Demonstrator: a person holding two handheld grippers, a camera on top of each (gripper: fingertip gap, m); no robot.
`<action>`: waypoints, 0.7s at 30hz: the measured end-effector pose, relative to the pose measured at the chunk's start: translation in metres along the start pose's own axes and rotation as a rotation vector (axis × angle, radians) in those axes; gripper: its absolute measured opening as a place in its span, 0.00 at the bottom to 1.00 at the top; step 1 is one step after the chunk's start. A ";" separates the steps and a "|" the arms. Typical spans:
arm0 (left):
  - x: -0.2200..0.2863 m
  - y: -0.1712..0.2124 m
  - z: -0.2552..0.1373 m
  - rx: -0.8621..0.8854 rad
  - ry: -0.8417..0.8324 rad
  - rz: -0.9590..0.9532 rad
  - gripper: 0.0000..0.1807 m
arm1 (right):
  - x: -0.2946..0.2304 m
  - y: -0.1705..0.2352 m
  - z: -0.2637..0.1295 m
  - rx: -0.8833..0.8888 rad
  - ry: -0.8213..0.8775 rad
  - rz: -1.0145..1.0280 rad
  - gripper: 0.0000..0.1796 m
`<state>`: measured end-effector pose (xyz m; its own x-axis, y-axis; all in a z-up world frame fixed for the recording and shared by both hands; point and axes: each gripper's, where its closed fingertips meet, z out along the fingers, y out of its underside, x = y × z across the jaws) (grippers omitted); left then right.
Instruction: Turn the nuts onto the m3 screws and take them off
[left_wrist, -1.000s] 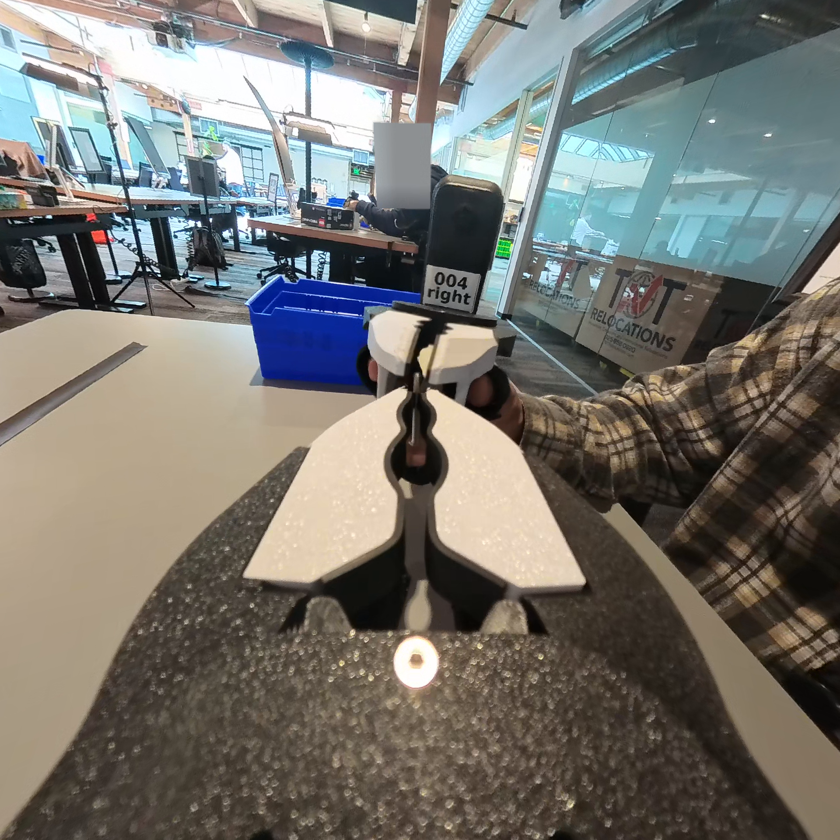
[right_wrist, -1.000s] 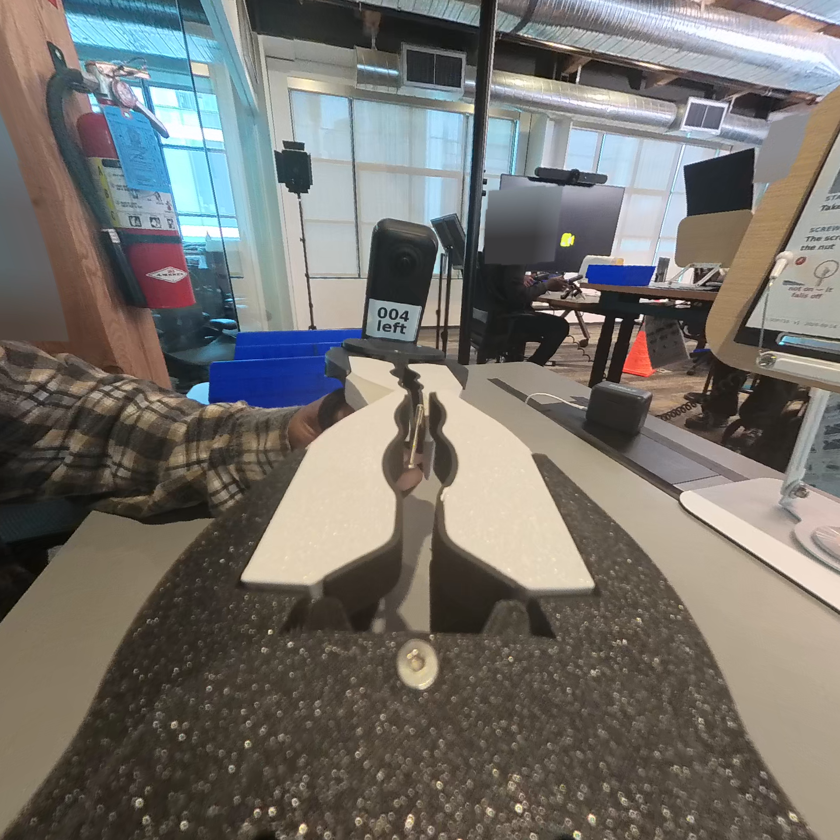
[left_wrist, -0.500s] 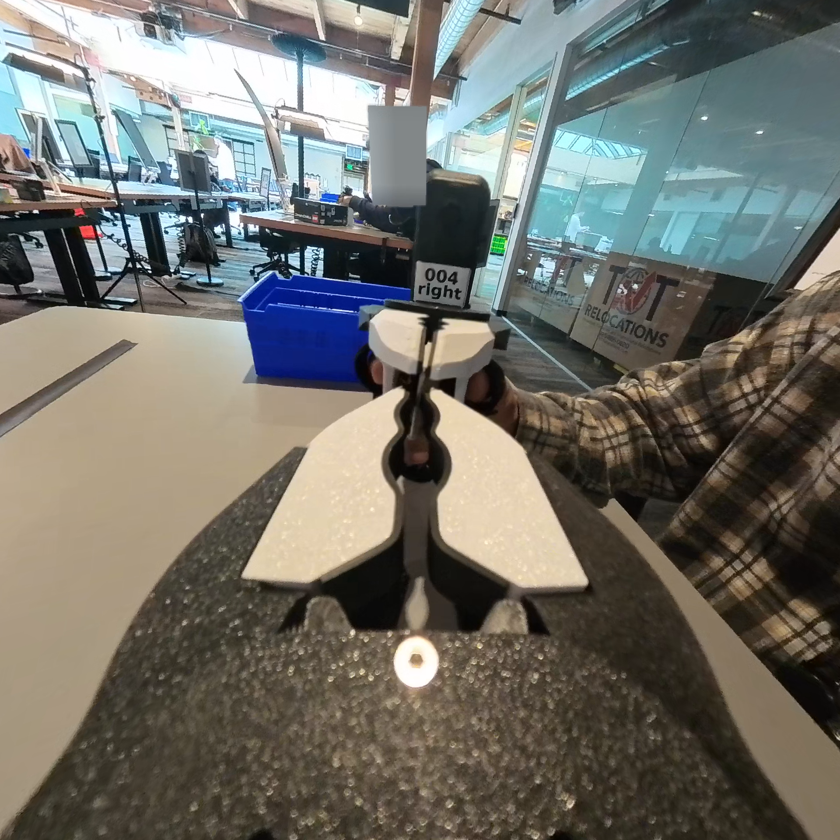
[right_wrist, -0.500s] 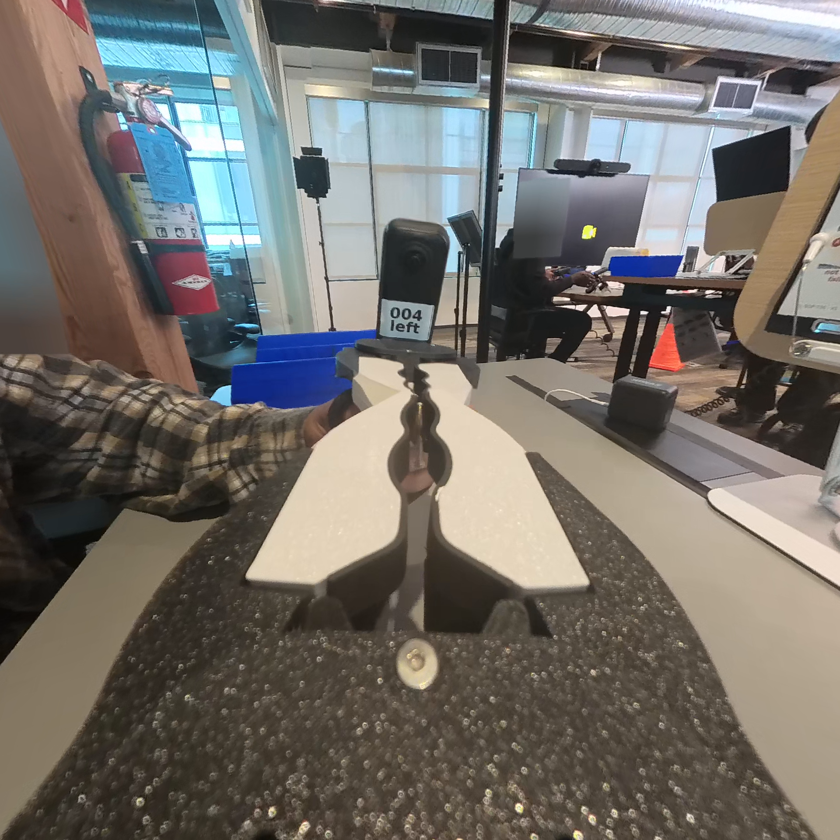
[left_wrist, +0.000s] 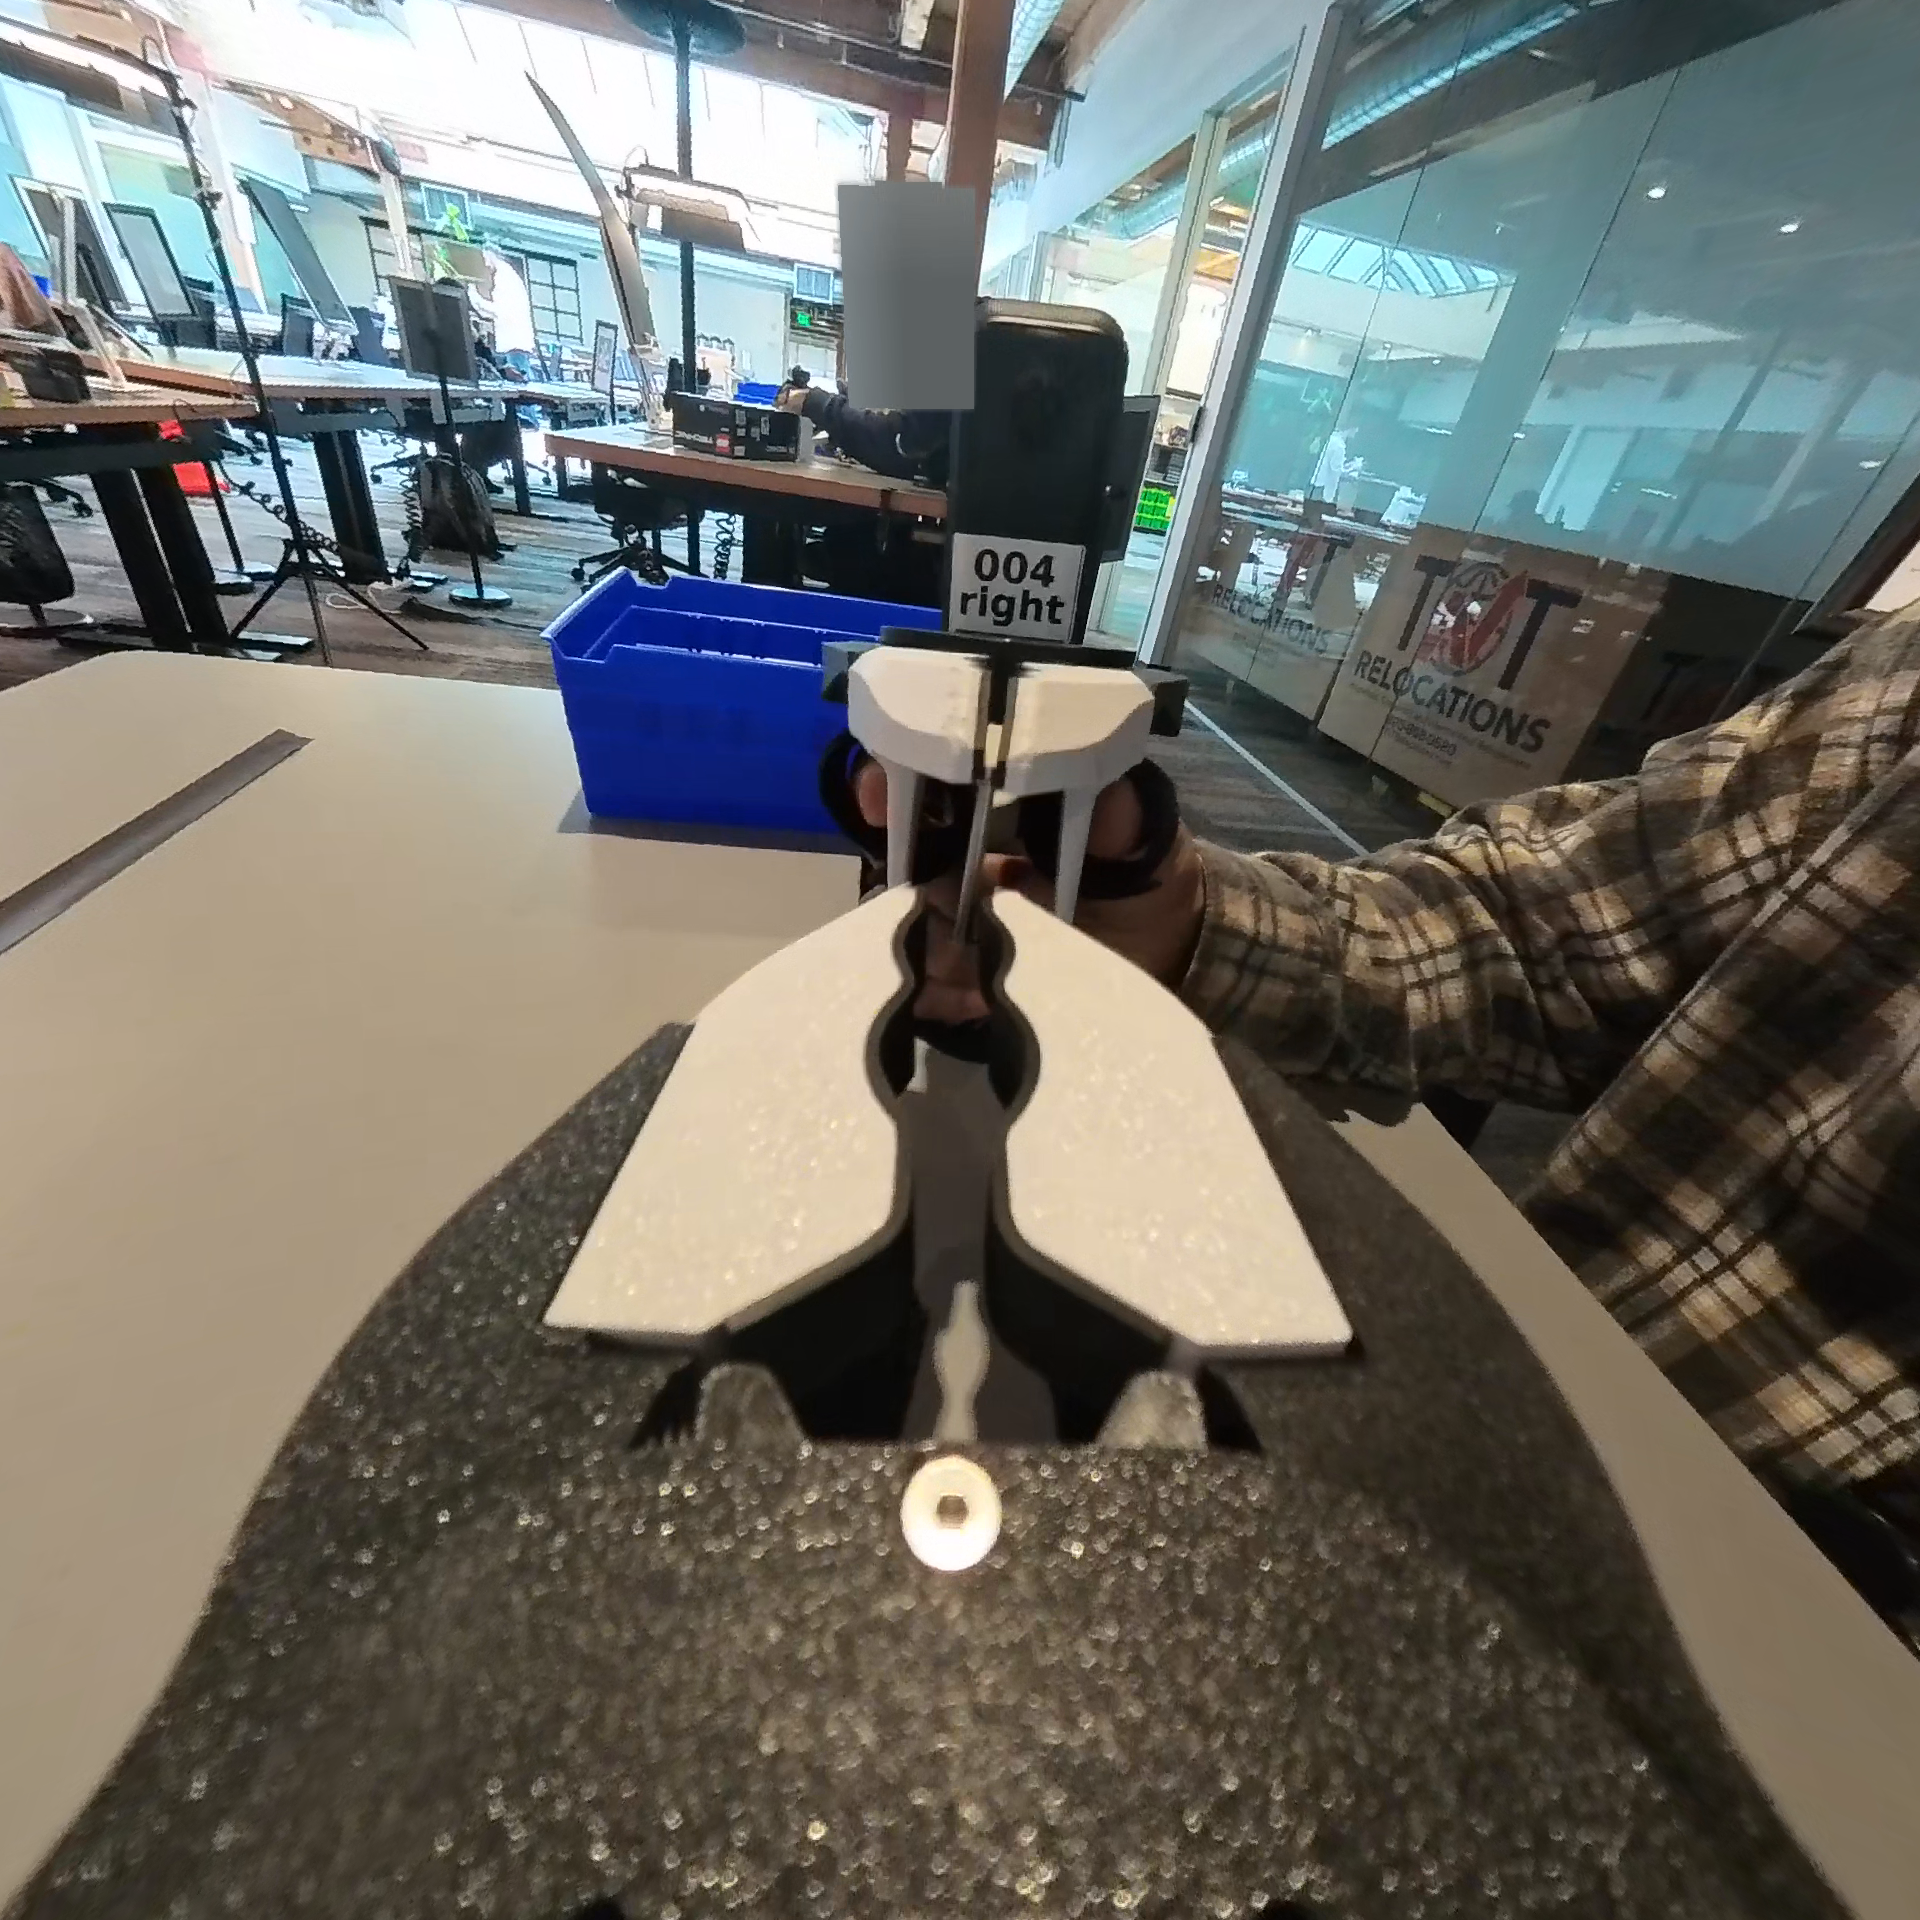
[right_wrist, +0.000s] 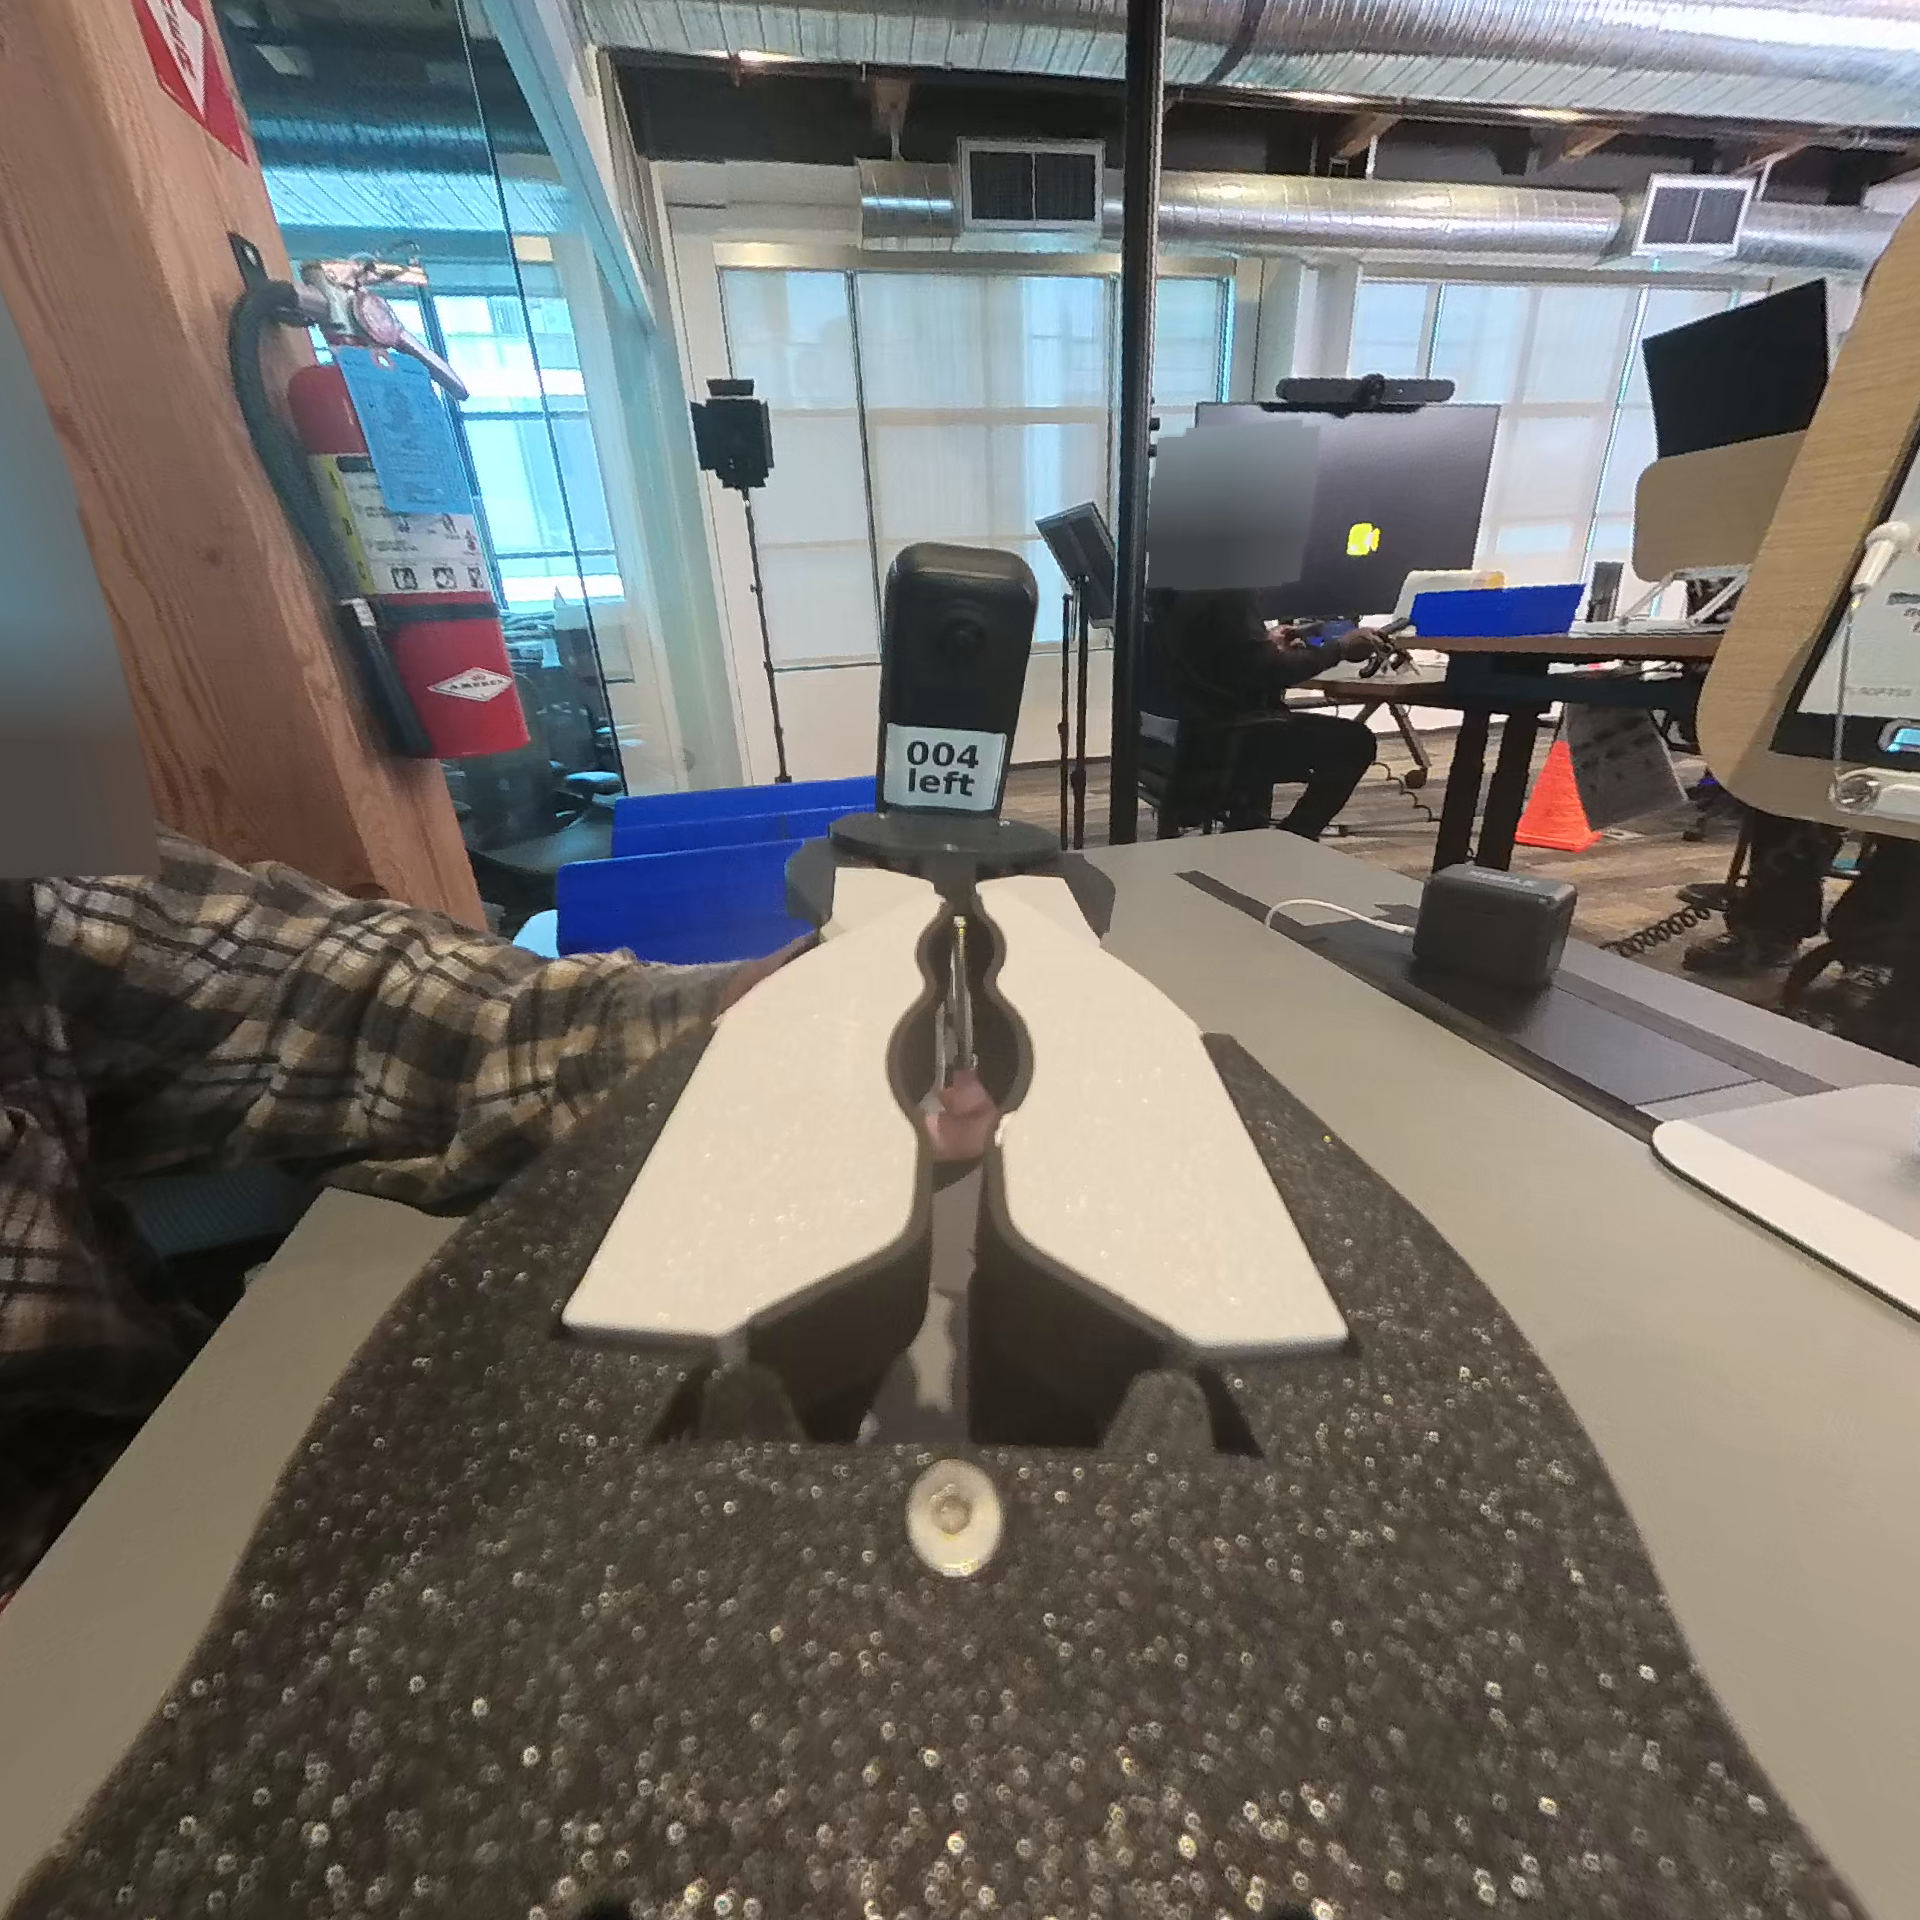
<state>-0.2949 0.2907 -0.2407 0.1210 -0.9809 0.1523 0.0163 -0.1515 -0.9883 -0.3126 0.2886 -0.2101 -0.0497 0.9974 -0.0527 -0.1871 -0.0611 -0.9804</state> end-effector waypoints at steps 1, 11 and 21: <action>0.000 0.000 0.000 0.001 0.001 0.000 0.04 | 0.000 0.001 0.000 -0.003 0.002 -0.001 0.01; 0.003 0.003 0.002 -0.013 0.012 0.013 0.02 | 0.003 0.002 0.001 -0.009 0.006 0.013 0.01; 0.002 0.003 0.000 0.000 0.011 -0.007 0.02 | 0.006 0.001 -0.001 0.001 0.013 0.028 0.01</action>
<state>-0.2942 0.2884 -0.2433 0.1099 -0.9810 0.1597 0.0168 -0.1588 -0.9872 -0.3118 0.2950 -0.2117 -0.0426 0.9957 -0.0827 -0.1871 -0.0893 -0.9783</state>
